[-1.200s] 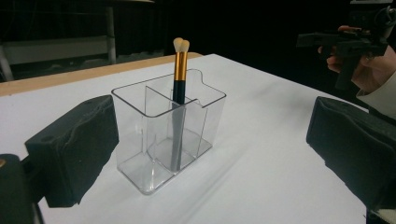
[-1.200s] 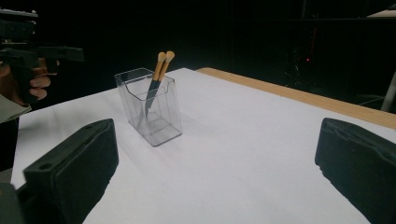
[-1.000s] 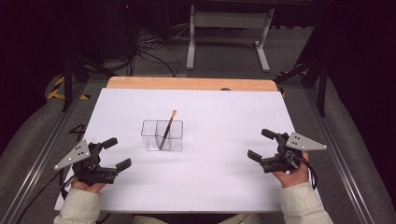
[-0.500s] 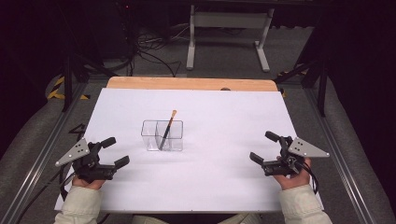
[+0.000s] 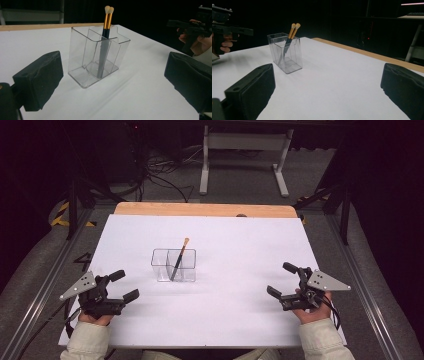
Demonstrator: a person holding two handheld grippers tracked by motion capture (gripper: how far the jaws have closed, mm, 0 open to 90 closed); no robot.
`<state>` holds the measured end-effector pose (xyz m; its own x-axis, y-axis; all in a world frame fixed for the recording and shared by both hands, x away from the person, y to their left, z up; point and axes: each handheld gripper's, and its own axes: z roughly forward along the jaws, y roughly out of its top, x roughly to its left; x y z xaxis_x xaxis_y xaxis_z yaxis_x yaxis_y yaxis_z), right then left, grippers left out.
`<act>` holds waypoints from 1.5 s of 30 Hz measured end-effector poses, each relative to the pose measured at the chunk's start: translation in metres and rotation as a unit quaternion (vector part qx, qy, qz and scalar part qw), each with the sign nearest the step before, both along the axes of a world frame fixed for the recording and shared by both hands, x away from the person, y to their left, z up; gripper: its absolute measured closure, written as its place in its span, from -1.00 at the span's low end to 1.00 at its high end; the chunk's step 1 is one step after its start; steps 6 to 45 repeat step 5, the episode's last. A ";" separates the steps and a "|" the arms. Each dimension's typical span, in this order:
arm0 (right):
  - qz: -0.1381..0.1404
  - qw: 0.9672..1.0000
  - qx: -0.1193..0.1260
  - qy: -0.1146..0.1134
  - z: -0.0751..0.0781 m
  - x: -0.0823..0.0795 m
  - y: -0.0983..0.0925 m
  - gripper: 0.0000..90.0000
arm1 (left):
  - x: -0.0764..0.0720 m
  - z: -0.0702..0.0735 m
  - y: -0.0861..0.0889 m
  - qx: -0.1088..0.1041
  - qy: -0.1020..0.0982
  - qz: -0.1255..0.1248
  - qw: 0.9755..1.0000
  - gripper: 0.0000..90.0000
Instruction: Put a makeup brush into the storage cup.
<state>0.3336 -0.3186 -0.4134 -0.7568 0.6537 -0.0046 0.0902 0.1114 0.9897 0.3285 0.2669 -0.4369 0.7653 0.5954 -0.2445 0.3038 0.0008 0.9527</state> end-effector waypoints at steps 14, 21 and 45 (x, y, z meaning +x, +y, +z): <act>0.001 1.000 0.000 -0.002 0.000 0.001 0.001 -1.00 | -0.001 0.000 0.002 -0.009 -0.001 0.009 1.000 -0.95; 0.001 1.000 0.000 -0.002 0.000 0.001 0.001 -1.00 | -0.001 0.000 0.002 -0.009 -0.001 0.009 1.000 -0.95; 0.001 1.000 0.000 -0.002 0.000 0.001 0.001 -1.00 | -0.001 0.000 0.002 -0.009 -0.001 0.009 1.000 -0.95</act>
